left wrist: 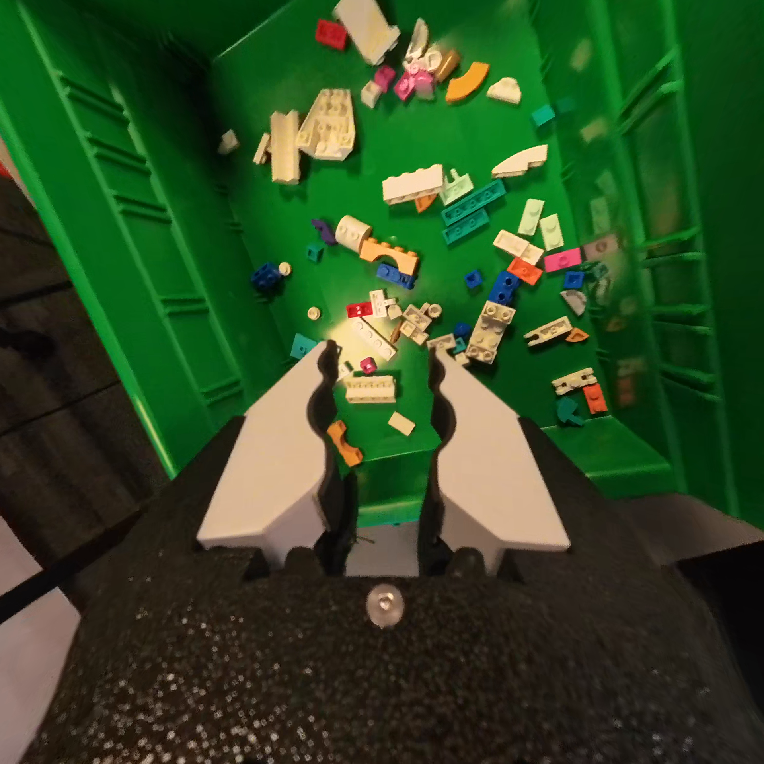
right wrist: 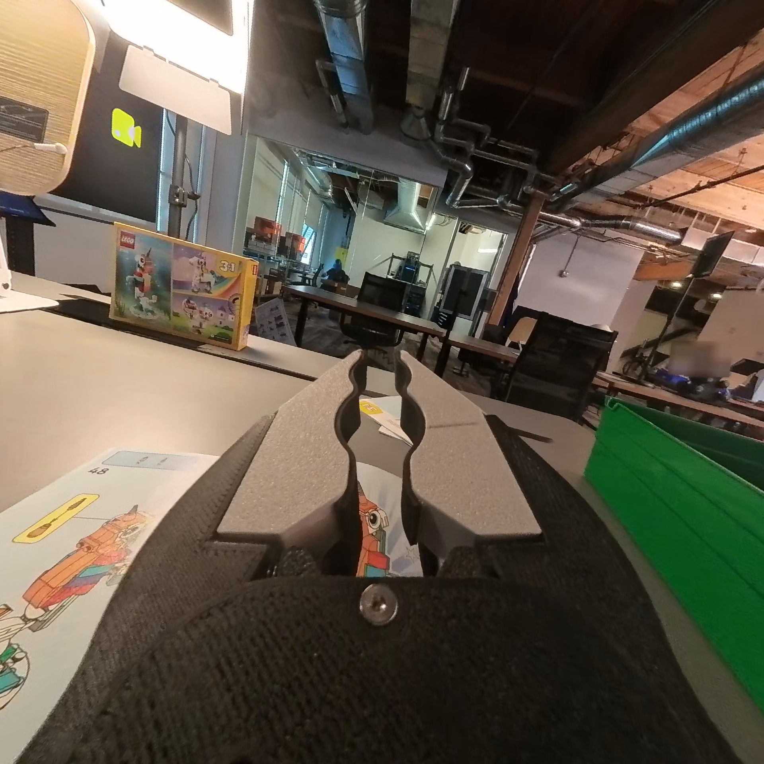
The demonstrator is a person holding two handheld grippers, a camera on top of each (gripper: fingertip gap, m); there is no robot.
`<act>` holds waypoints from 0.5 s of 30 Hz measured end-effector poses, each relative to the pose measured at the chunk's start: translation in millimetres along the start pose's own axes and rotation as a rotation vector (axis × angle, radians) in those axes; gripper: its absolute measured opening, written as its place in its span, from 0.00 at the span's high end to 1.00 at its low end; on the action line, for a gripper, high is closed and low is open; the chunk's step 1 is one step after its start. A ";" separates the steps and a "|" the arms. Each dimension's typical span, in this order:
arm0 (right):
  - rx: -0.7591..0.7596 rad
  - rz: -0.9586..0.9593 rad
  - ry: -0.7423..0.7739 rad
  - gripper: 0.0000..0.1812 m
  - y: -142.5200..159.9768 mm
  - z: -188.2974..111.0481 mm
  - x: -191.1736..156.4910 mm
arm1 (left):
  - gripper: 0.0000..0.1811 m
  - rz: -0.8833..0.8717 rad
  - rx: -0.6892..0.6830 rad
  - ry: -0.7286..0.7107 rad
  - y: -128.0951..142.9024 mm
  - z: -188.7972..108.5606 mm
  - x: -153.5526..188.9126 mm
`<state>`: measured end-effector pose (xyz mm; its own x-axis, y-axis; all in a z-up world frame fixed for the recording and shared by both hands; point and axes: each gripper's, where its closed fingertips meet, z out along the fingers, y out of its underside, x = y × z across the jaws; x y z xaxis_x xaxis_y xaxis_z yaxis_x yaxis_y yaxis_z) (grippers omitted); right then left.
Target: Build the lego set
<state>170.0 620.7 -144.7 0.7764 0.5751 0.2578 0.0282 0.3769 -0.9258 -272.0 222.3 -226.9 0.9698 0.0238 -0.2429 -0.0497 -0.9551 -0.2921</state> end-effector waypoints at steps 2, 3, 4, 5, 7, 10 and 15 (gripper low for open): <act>-0.003 -0.001 -0.001 0.94 0.7 0.6 -0.2 | 0.77 -0.015 0.014 -0.007 1.5 -3.2 -0.9; -0.004 -0.003 -0.001 0.94 0.9 0.7 -0.4 | 0.77 -0.023 0.022 -0.002 1.9 -4.4 0.3; -0.005 -0.004 -0.002 0.94 1.0 0.9 -0.6 | 0.77 -0.030 0.033 0.012 2.0 -5.3 3.3; -0.005 -0.005 -0.003 0.94 1.2 1.0 -0.9 | 0.77 -0.037 0.047 0.033 1.7 -5.7 7.7; -0.006 -0.008 -0.004 0.94 1.2 1.2 -1.2 | 0.78 -0.049 0.082 0.090 -0.6 -5.5 20.9; -0.006 -0.008 -0.004 0.94 1.2 1.2 -1.2 | 0.80 -0.042 0.136 0.181 -6.4 -4.6 48.0; -0.004 -0.006 -0.008 0.94 1.1 1.1 -1.6 | 0.88 -0.064 0.232 0.224 -21.4 -7.6 85.5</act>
<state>168.1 621.0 -145.8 0.7714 0.5784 0.2653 0.0353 0.3773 -0.9254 -186.2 242.5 -234.4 0.9998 -0.0086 -0.0153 -0.0152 -0.8603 -0.5096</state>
